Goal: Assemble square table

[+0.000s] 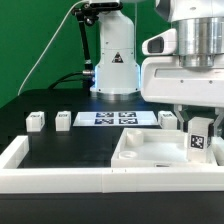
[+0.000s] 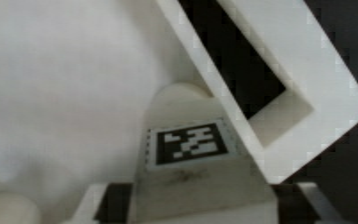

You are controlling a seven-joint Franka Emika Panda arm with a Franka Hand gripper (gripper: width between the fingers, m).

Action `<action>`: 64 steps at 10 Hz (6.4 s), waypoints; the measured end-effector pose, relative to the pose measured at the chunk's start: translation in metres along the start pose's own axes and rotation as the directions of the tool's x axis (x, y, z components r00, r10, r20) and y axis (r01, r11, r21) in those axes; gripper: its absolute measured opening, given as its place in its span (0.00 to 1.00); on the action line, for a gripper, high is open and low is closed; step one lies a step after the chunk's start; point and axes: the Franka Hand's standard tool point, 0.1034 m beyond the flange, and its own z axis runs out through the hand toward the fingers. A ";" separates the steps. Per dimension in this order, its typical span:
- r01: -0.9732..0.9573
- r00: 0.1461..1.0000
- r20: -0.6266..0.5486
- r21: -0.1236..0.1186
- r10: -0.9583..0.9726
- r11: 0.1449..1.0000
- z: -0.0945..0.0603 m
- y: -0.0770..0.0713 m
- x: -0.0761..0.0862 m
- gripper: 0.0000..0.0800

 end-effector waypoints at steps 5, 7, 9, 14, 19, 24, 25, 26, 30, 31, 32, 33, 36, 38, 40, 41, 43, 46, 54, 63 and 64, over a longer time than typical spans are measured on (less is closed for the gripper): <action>0.258 0.966 0.020 0.026 -0.259 0.966 -0.044 0.006 -0.003 0.81; 0.330 0.944 0.021 0.034 -0.331 0.943 -0.055 0.012 0.001 0.81; 0.329 0.944 0.023 0.031 -0.330 0.944 -0.053 0.012 0.000 0.81; 0.352 0.936 0.023 0.030 -0.352 0.936 -0.051 0.013 -0.001 0.81; 0.627 0.777 0.052 0.039 -0.628 0.778 -0.045 0.029 -0.008 0.81; 0.627 0.777 0.049 0.037 -0.628 0.778 -0.041 0.038 -0.027 0.81; 0.638 0.769 0.036 0.037 -0.639 0.769 -0.039 0.041 -0.041 0.81; 0.646 0.762 0.033 0.036 -0.647 0.762 -0.035 0.050 -0.058 0.81; 0.659 0.750 0.044 0.029 -0.660 0.751 -0.020 0.076 -0.092 0.81; 0.660 0.750 0.045 0.029 -0.660 0.751 -0.019 0.079 -0.095 0.81; 0.661 0.748 0.052 0.028 -0.661 0.750 -0.018 0.084 -0.100 0.81; 0.661 0.747 0.060 0.027 -0.662 0.749 -0.017 0.088 -0.104 0.81; 0.660 0.750 0.047 0.017 -0.660 0.751 -0.009 0.110 -0.117 0.81; 0.669 0.742 0.063 0.011 -0.668 0.743 -0.002 0.129 -0.140 0.81; 0.674 0.736 0.068 0.014 -0.673 0.739 -0.004 0.133 -0.149 0.81; 0.676 0.734 0.071 0.013 -0.675 0.737 -0.003 0.135 -0.152 0.81; 0.677 0.733 0.081 0.011 -0.675 0.736 -0.001 0.142 -0.157 0.81; 0.675 0.732 0.116 0.014 -0.671 0.738 0.000 0.142 -0.159 0.81; 0.651 0.637 0.533 0.013 -0.556 0.759 0.012 0.157 -0.178 0.81; 0.632 0.435 0.823 0.010 -0.365 0.775 0.024 0.165 -0.186 0.81; 0.636 0.435 0.816 0.019 -0.379 0.771 0.026 0.164 -0.186 0.81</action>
Offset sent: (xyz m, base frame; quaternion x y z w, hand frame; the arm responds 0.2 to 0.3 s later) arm -0.0257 0.0051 0.0322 0.0306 -0.0592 -0.0756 0.9949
